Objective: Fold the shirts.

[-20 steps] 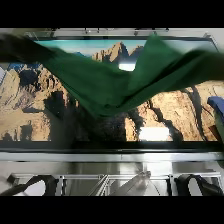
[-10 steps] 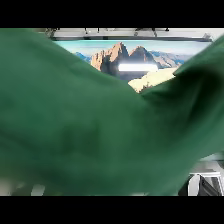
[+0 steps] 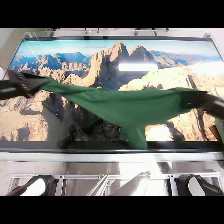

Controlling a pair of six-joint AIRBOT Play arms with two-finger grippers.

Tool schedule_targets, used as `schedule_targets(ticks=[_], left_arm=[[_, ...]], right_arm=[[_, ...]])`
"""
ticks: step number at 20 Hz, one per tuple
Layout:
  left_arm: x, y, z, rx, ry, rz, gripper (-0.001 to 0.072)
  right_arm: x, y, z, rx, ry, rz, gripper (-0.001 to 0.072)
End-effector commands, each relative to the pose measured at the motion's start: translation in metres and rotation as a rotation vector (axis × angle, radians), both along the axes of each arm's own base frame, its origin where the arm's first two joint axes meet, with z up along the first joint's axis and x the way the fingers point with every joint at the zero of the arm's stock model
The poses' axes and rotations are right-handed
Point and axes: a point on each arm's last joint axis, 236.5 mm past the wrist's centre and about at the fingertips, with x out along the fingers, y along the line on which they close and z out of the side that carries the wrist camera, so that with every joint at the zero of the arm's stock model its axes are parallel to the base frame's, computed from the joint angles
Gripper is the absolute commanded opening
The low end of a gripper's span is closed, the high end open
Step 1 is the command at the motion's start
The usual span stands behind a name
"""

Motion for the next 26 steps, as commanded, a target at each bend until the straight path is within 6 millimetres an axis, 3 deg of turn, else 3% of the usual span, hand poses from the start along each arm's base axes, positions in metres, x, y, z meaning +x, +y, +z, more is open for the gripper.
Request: schedule_targets(ticks=[1,3,4,5,6,7,11,14,16,22,26], left_arm=[[0.021,-0.032,-0.07,-0.015,0.129,-0.05,0.0025],[0.04,-0.03,-0.109,-0.001,0.2,0.001,0.0025],[0.046,-0.026,-0.125,0.0,0.237,0.023,0.0028],[0.048,-0.021,-0.137,-0.013,0.271,0.032,0.0243],[0.048,-0.016,-0.145,-0.029,0.297,0.035,0.0576],[0.045,-0.009,-0.148,-0.059,0.329,0.032,0.0714],[0.035,0.033,-0.135,-0.153,0.343,0.049,0.0713],[0.032,0.062,-0.144,-0.129,0.356,0.104,0.0712],[0.023,0.067,-0.162,-0.05,0.389,0.095,0.0712],[0.018,0.053,-0.166,-0.025,0.399,0.048,0.0712],[0.018,0.053,-0.166,-0.025,0.399,0.047,0.0712]], right_arm=[[0.046,-0.011,-0.074,-0.116,0.079,-0.131,0.0022],[0.078,-0.033,-0.093,-0.132,0.118,-0.218,0.0025],[0.091,-0.039,-0.098,-0.123,0.137,-0.217,0.0124],[0.1,-0.041,-0.1,-0.093,0.161,-0.203,0.0365],[0.105,-0.041,-0.097,-0.053,0.183,-0.171,0.0554],[0.106,-0.043,-0.093,-0.028,0.197,-0.138,0.0564],[0.089,-0.098,-0.073,0.012,0.287,-0.175,0.0563],[0.047,-0.118,-0.078,0.021,0.406,-0.168,0.0558],[0.014,-0.11,-0.106,-0.001,0.54,-0.166,0.0481],[-0.054,-0.072,-0.195,0.097,0.778,-0.261,0.0485],[-0.068,-0.053,-0.229,0.041,0.826,-0.276,0.0485]])
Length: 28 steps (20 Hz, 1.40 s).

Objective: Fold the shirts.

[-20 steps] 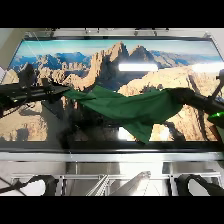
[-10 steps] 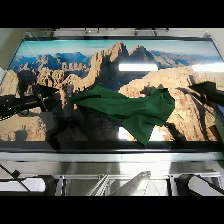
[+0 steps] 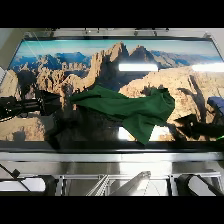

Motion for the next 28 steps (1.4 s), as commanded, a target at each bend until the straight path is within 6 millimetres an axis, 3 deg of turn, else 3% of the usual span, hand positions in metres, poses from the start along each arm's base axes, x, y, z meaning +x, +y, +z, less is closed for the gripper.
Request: schedule_targets(ticks=[1,7,10,13,14,15,17,19,22,24,26,28], left_arm=[[-0.001,-0.001,-0.001,0.005,0.005,-0.006,0.0712],[-0.001,0.0,-0.002,0.006,0.004,-0.004,0.0712],[0.004,0.004,-0.006,0.03,0.002,0.022,0.0712],[0.026,0.025,-0.024,0.128,-0.006,0.129,0.0712],[0.033,0.032,-0.03,0.164,-0.011,0.166,0.0712],[0.041,0.039,-0.036,0.212,-0.03,0.194,0.0712],[0.052,0.047,-0.048,0.32,-0.056,0.172,0.0712],[0.06,0.029,-0.05,0.314,-0.066,0.074,0.0712],[0.063,-0.021,-0.057,0.243,-0.058,-0.107,0.071],[0.058,-0.046,-0.074,0.221,0.003,-0.205,0.0693],[0.048,-0.057,-0.099,0.257,0.097,-0.284,0.0693],[0.038,-0.065,-0.109,0.262,0.148,-0.359,0.0539]], right_arm=[[-0.01,0.014,-0.03,-0.056,0.047,-0.002,0.0485],[0.023,0.061,-0.049,-0.051,0.014,-0.006,0.0483],[0.04,0.075,-0.042,-0.026,-0.044,0.003,0.0476],[0.046,0.079,-0.036,-0.013,-0.062,0.01,0.0254],[0.045,0.081,-0.035,-0.007,-0.062,0.019,0.0117],[0.044,0.082,-0.035,-0.01,-0.07,0.031,0.0043],[0.044,0.082,-0.034,-0.01,-0.073,0.035,0.0023],[0.044,0.082,-0.035,-0.013,-0.076,0.04,0.0023],[0.044,0.083,-0.034,-0.009,-0.076,0.042,0.0023],[0.043,0.085,-0.033,-0.001,-0.076,0.048,0.0023],[0.042,0.087,-0.032,0.006,-0.076,0.053,0.0023],[0.041,0.09,-0.03,0.015,-0.083,0.072,0.0023]])
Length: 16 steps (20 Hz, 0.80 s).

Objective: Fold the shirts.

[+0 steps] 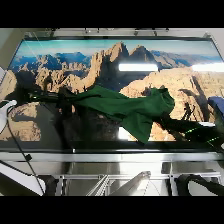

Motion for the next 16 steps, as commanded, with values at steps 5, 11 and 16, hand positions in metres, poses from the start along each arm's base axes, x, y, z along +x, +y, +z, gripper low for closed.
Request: schedule_targets(ticks=[5,11,16], left_arm=[[-0.02,-0.032,-0.013,0.0,0.136,-0.195,0.0521],[-0.032,0.024,0.036,-0.062,0.133,-0.157,0.0519],[0.001,0.127,0.032,0.13,0.002,0.147,0.0519]], right_arm=[[-0.003,0.009,0.008,0.031,-0.02,0.039,0.0023],[-0.003,0.009,0.008,0.03,-0.021,0.04,0.0023],[-0.003,0.009,0.008,0.026,-0.027,0.047,0.0023]])
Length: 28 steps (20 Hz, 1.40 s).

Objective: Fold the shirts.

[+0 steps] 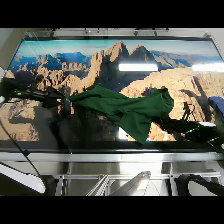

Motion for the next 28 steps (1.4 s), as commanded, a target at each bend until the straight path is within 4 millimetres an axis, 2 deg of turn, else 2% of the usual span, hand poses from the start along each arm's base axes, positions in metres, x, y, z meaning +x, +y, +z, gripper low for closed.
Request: schedule_targets(ticks=[1,3,8,11,18,23,28], left_arm=[[0.015,0.054,-0.003,0.108,-0.07,0.137,0.0519],[0.021,0.05,-0.006,0.104,-0.085,0.098,0.0519],[0.041,0.02,-0.019,0.076,-0.093,-0.072,0.0519],[0.035,0.022,-0.041,0.171,-0.047,-0.192,0.0519],[0.025,0.003,-0.058,0.164,0.001,-0.298,0.0519],[0.014,-0.015,-0.056,0.127,0.023,-0.361,0.052],[0.025,-0.064,-0.04,0.025,-0.079,-0.411,0.0519]], right_arm=[[0.0,0.001,0.001,-0.001,-0.005,0.006,0.0023],[0.0,0.001,0.001,0.001,-0.005,0.009,0.0023],[-0.002,0.004,0.003,0.014,-0.004,0.019,0.0023],[-0.003,0.005,0.003,0.018,-0.004,0.024,0.0023],[-0.003,0.005,0.004,0.013,-0.011,0.031,0.0023],[-0.003,0.005,0.003,0.012,-0.013,0.032,0.0023],[-0.003,0.005,0.004,0.012,-0.013,0.032,0.0023]])
